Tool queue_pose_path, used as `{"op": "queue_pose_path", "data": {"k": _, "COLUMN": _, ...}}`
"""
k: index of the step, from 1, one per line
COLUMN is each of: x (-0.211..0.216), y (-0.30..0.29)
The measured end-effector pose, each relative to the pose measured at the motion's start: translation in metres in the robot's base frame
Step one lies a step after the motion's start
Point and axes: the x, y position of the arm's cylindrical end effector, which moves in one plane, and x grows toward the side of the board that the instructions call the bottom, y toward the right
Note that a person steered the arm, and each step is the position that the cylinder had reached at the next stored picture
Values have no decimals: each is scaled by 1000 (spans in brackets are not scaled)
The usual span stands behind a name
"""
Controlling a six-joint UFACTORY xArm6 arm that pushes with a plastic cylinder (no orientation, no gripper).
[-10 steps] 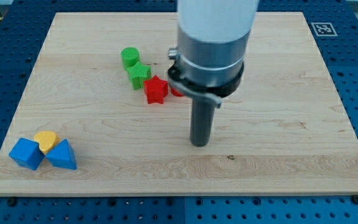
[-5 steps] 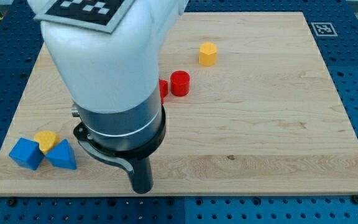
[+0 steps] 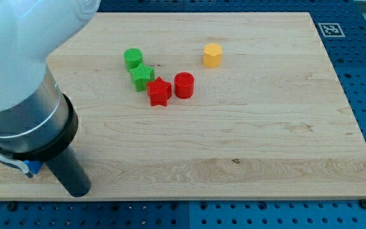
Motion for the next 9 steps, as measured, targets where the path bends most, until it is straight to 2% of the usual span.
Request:
{"op": "queue_pose_path", "data": {"k": 4, "x": 1, "y": -95}}
{"op": "queue_pose_path", "data": {"k": 5, "x": 1, "y": -95}}
{"op": "queue_pose_path", "data": {"k": 7, "x": -28, "y": -106}}
{"op": "queue_pose_path", "data": {"k": 8, "x": -26, "y": -112}}
{"op": "queue_pose_path", "data": {"k": 9, "x": -42, "y": -97}}
